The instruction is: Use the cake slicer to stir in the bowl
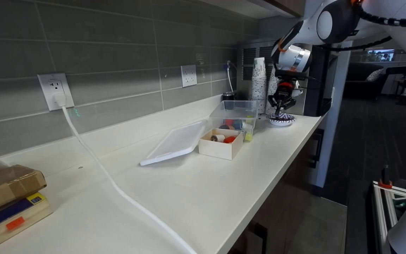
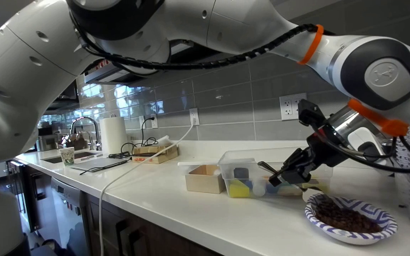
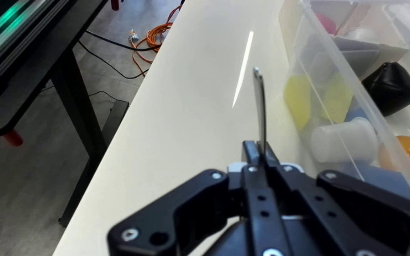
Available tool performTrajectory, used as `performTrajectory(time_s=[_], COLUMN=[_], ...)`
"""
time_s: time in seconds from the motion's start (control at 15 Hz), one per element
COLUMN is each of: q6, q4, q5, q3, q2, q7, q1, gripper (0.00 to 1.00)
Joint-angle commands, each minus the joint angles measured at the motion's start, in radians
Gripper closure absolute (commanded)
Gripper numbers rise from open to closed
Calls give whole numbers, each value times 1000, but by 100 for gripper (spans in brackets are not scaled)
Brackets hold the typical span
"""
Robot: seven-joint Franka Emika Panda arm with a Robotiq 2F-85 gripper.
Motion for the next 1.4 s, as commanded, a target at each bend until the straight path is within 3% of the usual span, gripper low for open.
performTrajectory(time_s=[0.0,0.33,0.87,1.33], q6=[-67,-92,-2,-90], q4=[59,77,75,69], q5=[2,4,46,-87], q3=[1,-5,23,21], q2=[25,22,35,37], q7=[32,76,71,11], q1=[-35,-61,-55,-21], gripper=[99,99,99,99])
